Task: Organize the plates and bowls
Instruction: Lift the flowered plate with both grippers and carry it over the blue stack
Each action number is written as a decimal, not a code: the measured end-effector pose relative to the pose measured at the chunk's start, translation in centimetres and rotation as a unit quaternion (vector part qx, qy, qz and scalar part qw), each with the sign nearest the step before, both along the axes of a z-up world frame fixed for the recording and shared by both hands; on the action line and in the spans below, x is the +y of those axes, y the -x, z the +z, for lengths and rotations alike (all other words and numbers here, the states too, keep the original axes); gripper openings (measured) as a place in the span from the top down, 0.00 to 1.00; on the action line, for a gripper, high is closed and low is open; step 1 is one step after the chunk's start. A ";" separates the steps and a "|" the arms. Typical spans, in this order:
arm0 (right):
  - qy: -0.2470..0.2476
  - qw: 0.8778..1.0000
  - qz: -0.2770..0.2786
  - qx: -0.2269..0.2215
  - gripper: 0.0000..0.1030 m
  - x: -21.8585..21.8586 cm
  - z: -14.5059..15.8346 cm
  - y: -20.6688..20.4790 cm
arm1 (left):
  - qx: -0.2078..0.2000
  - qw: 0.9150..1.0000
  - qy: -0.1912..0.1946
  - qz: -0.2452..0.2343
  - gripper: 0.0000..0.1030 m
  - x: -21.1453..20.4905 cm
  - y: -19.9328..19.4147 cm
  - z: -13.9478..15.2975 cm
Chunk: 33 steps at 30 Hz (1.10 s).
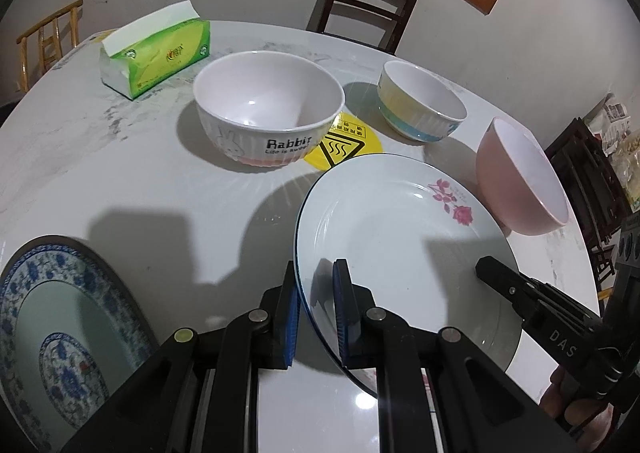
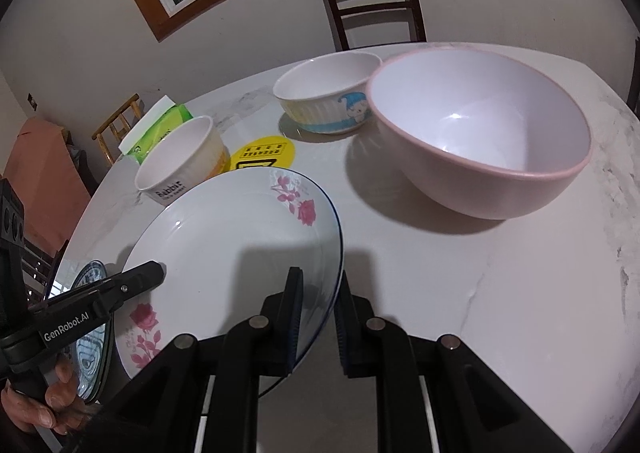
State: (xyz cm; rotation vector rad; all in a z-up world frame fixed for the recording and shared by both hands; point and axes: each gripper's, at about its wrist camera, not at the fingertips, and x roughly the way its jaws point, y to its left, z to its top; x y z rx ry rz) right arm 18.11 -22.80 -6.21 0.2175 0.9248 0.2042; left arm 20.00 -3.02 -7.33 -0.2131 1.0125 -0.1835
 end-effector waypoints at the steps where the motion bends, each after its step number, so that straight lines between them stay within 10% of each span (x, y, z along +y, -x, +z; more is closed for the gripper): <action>1: 0.001 1.000 0.002 -0.003 0.85 0.2 0.2 0.2 | -0.001 1.000 0.001 0.002 0.88 0.2 0.3 0.2; 33: -0.006 0.990 0.141 -0.026 0.85 15.9 3.1 4.1 | -0.014 0.989 0.004 0.148 0.88 15.8 10.0 3.3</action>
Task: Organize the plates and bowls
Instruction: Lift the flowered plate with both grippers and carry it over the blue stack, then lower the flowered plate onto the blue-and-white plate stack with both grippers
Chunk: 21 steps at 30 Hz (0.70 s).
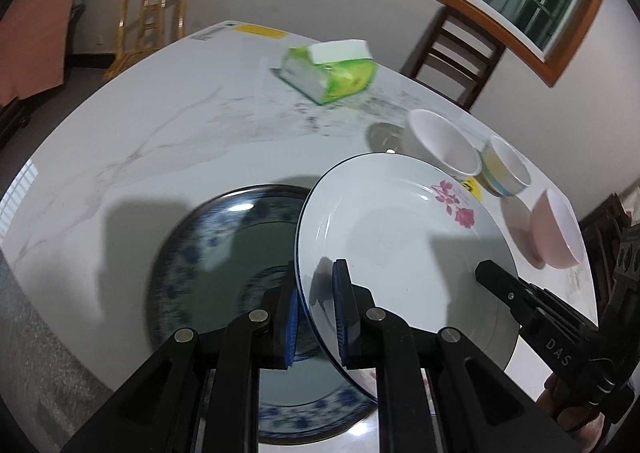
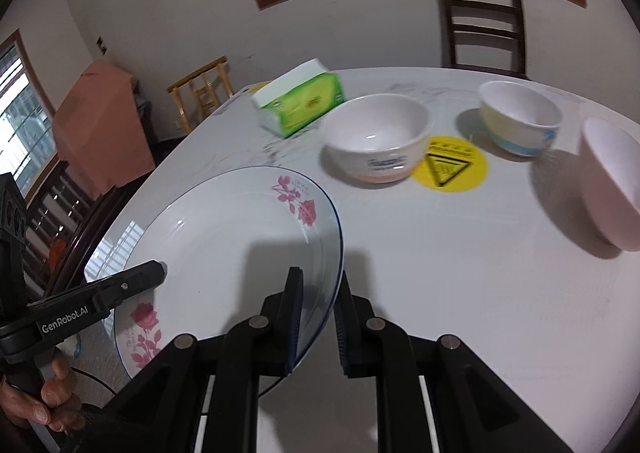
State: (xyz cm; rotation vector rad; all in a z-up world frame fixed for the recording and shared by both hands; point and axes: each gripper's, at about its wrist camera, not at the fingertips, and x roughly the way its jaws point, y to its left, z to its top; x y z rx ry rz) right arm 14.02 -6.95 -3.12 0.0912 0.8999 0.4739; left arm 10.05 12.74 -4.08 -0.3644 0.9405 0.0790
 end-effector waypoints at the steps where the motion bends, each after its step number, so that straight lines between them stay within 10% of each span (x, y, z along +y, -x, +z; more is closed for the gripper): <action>1: 0.000 1.000 0.004 0.001 0.85 0.5 -0.1 0.1 | 0.001 1.000 0.001 0.005 0.88 0.5 0.2 -0.1; 21: 0.014 0.998 0.051 0.042 0.85 6.8 -2.5 0.7 | 0.033 0.998 0.011 0.058 0.88 6.2 2.8 -2.7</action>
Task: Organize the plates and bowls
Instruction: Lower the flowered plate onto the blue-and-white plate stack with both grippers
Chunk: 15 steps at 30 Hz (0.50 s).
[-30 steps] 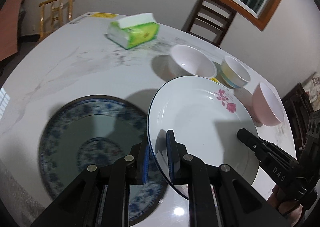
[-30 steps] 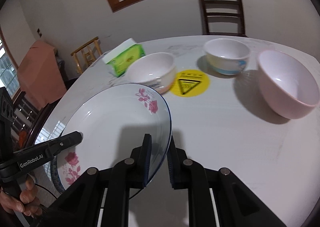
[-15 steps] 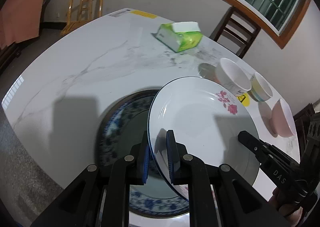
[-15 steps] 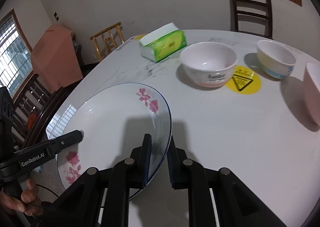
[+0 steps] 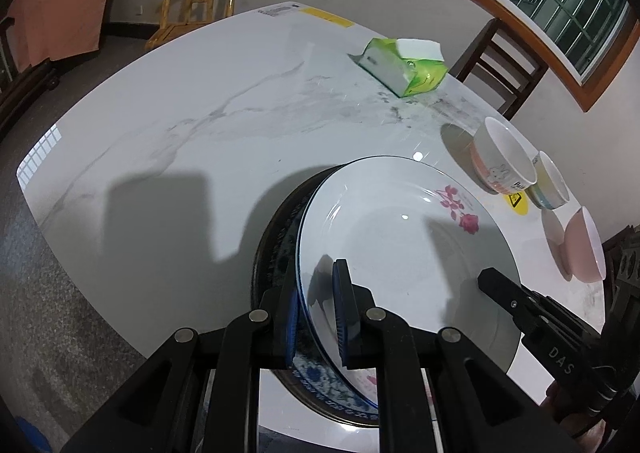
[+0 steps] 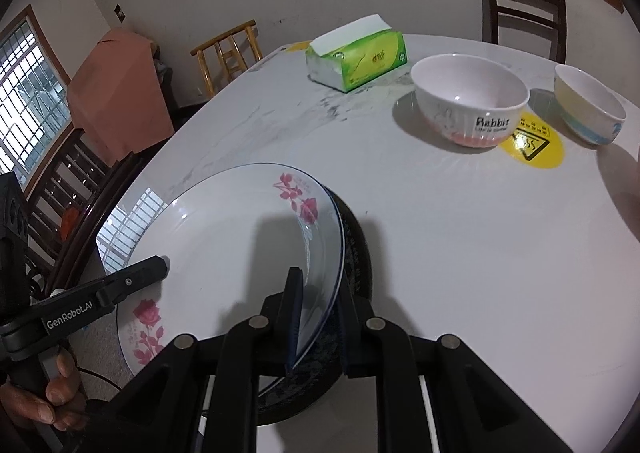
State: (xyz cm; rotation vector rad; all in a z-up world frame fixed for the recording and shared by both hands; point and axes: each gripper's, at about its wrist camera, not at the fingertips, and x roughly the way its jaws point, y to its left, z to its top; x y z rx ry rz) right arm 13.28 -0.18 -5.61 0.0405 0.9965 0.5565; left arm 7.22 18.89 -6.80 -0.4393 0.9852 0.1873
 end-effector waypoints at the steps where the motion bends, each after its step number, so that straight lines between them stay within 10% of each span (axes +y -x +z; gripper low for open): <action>1: 0.001 1.000 0.000 0.002 0.85 0.1 -0.2 0.0 | 0.003 1.000 0.003 0.001 0.88 0.2 0.0 -0.2; 15: 0.016 1.000 0.003 0.017 0.83 0.7 -0.8 0.3 | 0.023 1.000 0.017 0.005 0.88 0.9 -0.1 -1.2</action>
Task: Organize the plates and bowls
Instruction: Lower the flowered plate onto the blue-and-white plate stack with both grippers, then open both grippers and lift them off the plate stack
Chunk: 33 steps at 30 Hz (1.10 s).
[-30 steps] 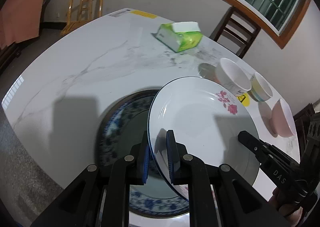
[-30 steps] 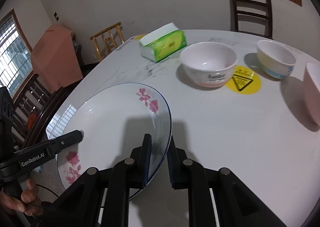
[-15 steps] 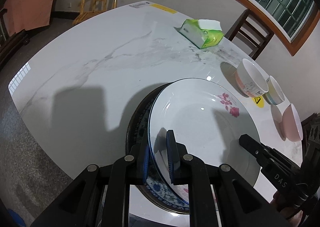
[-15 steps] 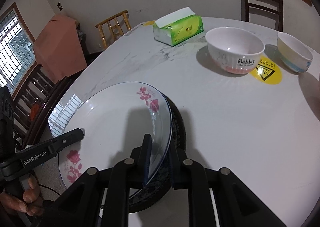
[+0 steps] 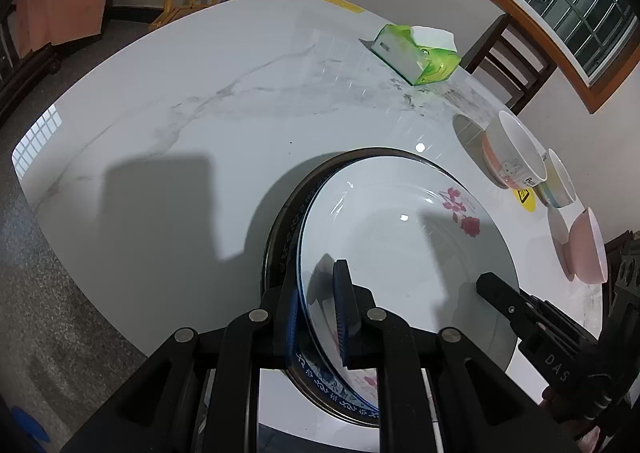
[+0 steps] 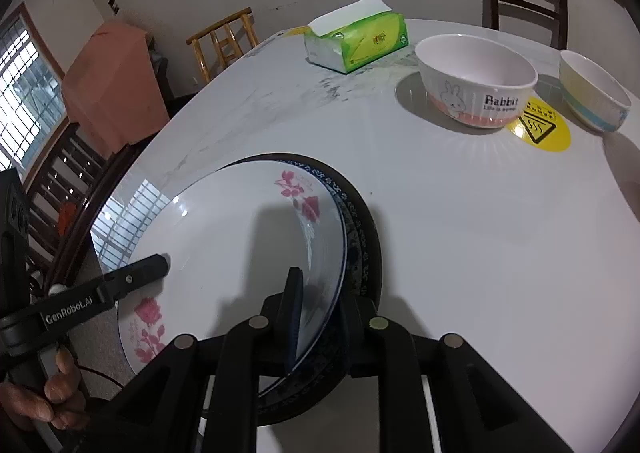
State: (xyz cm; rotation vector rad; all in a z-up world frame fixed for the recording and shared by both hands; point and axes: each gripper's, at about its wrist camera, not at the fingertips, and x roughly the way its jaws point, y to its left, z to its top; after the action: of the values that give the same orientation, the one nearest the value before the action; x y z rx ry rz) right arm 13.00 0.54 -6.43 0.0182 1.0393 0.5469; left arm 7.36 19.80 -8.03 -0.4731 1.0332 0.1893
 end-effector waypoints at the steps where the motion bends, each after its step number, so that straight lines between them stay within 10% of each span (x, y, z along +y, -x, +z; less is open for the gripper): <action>1: 0.001 1.000 -0.001 0.000 0.83 0.0 0.0 0.0 | 0.001 1.000 0.002 0.001 0.87 0.1 -0.1 0.0; 33: 0.052 0.998 0.004 -0.023 0.64 0.4 1.9 0.4 | -0.017 0.998 -0.055 -0.013 0.56 -1.7 -1.1 2.9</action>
State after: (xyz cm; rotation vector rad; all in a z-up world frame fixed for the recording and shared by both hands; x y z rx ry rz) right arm 12.57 0.91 -4.54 -0.0907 1.0220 0.4971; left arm 8.45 18.08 -5.12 -0.3617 0.9899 0.2140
